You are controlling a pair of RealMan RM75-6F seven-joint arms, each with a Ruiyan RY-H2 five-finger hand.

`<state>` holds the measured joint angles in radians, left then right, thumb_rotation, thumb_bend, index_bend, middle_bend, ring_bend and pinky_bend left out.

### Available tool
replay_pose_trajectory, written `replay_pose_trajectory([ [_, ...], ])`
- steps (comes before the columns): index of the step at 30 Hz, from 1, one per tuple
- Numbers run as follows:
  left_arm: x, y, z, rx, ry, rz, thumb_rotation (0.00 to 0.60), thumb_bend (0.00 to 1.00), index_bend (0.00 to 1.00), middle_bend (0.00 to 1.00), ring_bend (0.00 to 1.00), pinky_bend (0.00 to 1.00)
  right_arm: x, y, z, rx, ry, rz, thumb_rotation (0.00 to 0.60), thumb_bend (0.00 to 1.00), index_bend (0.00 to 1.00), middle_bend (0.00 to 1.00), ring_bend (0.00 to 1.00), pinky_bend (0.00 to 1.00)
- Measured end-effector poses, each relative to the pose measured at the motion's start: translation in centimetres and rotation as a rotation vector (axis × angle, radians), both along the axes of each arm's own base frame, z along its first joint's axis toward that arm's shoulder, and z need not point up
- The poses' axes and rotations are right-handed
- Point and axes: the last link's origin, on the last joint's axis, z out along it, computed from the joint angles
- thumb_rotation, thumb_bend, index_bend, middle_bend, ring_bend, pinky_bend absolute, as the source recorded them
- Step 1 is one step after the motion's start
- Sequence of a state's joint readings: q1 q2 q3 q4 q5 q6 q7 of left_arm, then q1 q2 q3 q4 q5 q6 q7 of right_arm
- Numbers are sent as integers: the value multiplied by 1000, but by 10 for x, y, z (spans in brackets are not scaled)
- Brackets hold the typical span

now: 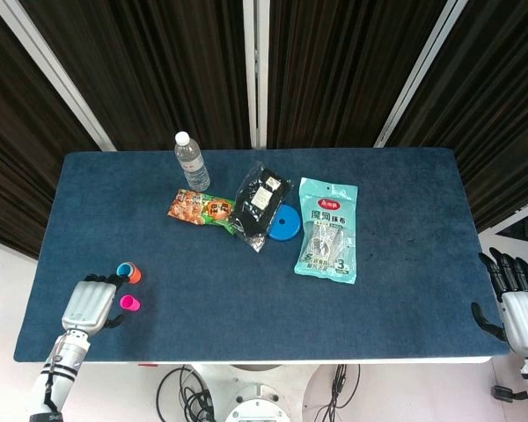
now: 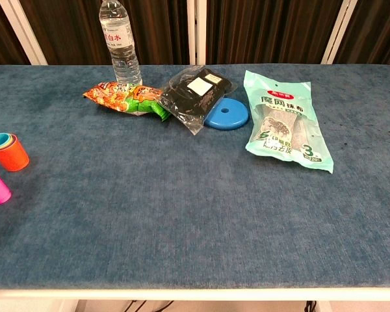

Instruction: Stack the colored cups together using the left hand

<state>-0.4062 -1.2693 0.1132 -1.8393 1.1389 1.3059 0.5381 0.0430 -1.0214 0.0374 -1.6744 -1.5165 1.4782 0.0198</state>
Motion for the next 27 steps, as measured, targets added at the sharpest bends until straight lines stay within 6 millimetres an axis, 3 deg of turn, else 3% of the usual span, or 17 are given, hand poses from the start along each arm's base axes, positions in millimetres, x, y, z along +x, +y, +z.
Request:
replay_pose_trajectory([
  [13, -9, -3, -21, -32, -36, -6, 600, 181, 338, 357, 391, 335, 1, -1, -2, 4, 4, -4, 600, 327, 0, 0, 0, 0],
  [27, -15, 9, -34, -14, -63, -16, 600, 231, 483, 486, 580, 410, -4, 0, -2, 2, -2, -14, 600, 327, 0, 0, 0, 0],
])
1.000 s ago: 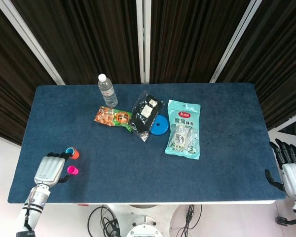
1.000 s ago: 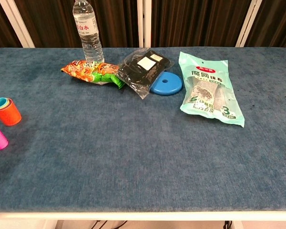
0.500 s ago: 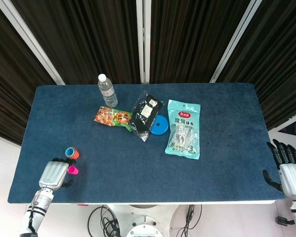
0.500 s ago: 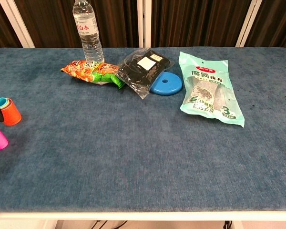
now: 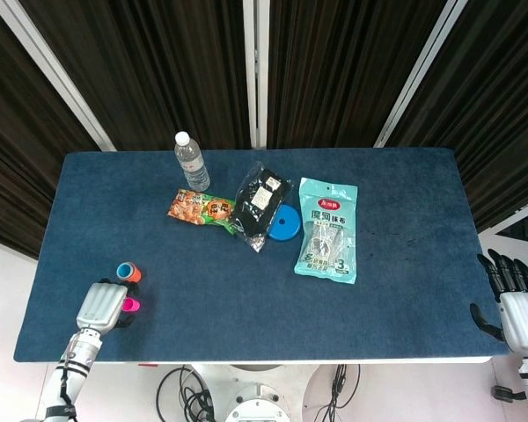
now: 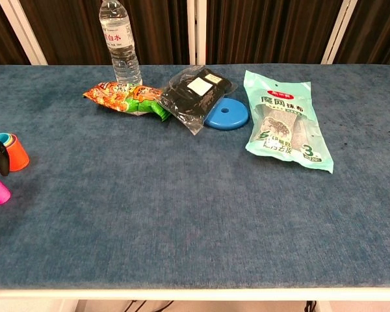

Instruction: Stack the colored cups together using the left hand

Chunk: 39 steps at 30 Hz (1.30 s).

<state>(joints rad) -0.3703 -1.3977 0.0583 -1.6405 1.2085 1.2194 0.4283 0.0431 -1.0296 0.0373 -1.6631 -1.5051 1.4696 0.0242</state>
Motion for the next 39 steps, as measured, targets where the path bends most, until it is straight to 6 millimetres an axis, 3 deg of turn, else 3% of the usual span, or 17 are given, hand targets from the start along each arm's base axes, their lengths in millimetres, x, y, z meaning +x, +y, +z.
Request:
replay_pose_trajectory([
  [13, 4, 3, 3, 29, -6, -38, 600, 281, 542, 539, 646, 449, -1, 2, 1, -3, 1, -1, 600, 327, 0, 0, 0, 0],
  [20, 22, 3, 28, 87, -18, -74, 600, 276, 544, 540, 647, 449, 2, 1, 2, -3, 4, 4, 600, 327, 0, 0, 0, 0],
  [27, 32, 24, 56, 155, -8, -71, 600, 276, 558, 556, 650, 449, 4, 1, 1, -2, 4, 7, 600, 327, 0, 0, 0, 0],
  [39, 23, 61, 47, 115, 6, -1, 600, 278, 549, 549, 650, 440, 5, 0, 3, -3, 10, 8, 600, 327, 0, 0, 0, 0],
])
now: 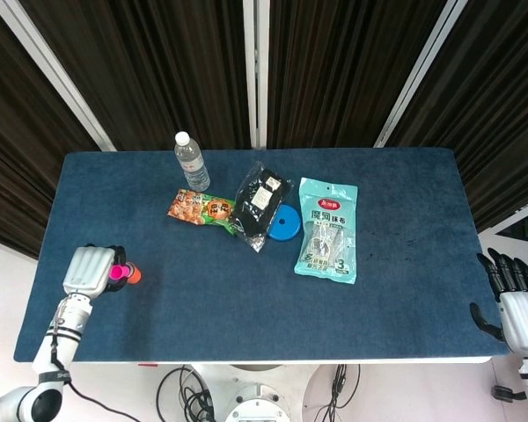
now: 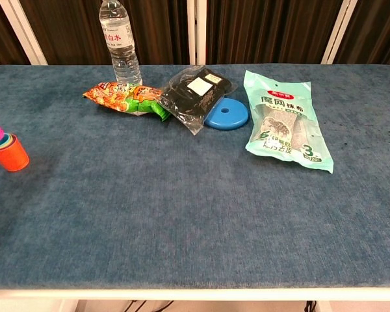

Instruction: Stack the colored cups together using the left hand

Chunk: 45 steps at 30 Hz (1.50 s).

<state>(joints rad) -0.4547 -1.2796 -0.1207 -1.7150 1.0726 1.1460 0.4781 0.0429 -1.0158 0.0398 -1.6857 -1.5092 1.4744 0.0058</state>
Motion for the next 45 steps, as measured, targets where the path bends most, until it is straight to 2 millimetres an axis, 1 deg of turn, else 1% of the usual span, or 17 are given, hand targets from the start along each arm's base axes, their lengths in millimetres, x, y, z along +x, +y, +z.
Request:
replay_pose_trajectory([
  [9, -7, 7, -6, -20, 13, 41, 600, 276, 544, 545, 646, 440, -2, 0, -2, 4, -3, -8, 600, 327, 0, 0, 0, 0],
  [12, -10, 7, -9, -27, 14, 49, 600, 269, 497, 522, 625, 437, -3, 0, -1, 2, -1, -12, 600, 327, 0, 0, 0, 0],
  [15, -10, 7, -9, -26, 3, 42, 600, 249, 369, 455, 547, 402, -4, 0, -1, 2, 1, -15, 600, 327, 0, 0, 0, 0],
  [17, -9, 7, -9, -23, -10, 32, 600, 235, 285, 387, 467, 345, -4, 0, -1, 5, 0, -16, 600, 327, 0, 0, 0, 0],
  [18, -9, 7, -9, -21, -16, 27, 600, 232, 264, 362, 436, 326, -4, 0, -2, 5, 0, -16, 600, 327, 0, 0, 0, 0],
  [20, -9, 6, -9, -13, -24, 11, 600, 227, 247, 331, 383, 302, -3, -1, -3, 7, 0, -14, 600, 327, 0, 0, 0, 0],
  [22, -8, 5, -7, 1, -24, -6, 600, 226, 246, 324, 354, 291, -3, -1, -4, 8, -1, -14, 600, 327, 0, 0, 0, 0],
  [27, -6, 1, 1, 44, -31, -31, 600, 211, 246, 313, 324, 266, -4, 0, -4, 7, 0, -15, 600, 327, 0, 0, 0, 0],
  [30, -5, -4, 8, 96, -52, -52, 600, 187, 240, 249, 209, 217, -5, 2, -4, 8, 7, -17, 600, 327, 0, 0, 0, 0],
  [32, -7, -9, 15, 149, -71, -78, 600, 169, 190, 165, 101, 157, -8, 4, -4, 10, 17, -21, 600, 327, 0, 0, 0, 0],
  [34, -14, -17, 23, 197, -84, -112, 600, 153, 77, 55, 20, 79, -14, 8, -3, 11, 41, -33, 600, 327, 0, 0, 0, 0],
  [35, -18, -22, 25, 206, -85, -126, 600, 148, 27, 15, 1, 45, -15, 9, -3, 11, 48, -37, 600, 327, 0, 0, 0, 0],
  [36, -23, -28, 27, 205, -82, -139, 600, 143, 2, 0, 0, 24, -19, 12, -3, 11, 62, -46, 600, 327, 0, 0, 0, 0],
  [38, -35, -41, 28, 193, -67, -161, 600, 138, 0, 0, 0, 7, -23, 17, -2, 12, 77, -60, 600, 327, 0, 0, 0, 0],
  [43, -71, -76, 40, 221, -46, -152, 600, 130, 0, 0, 0, 0, -29, 24, -4, 1, 107, -70, 600, 325, 0, 0, 0, 0],
  [45, -80, -88, 43, 224, -58, -142, 600, 130, 0, 0, 0, 0, -28, 24, -5, 0, 102, -63, 600, 324, 0, 0, 0, 0],
])
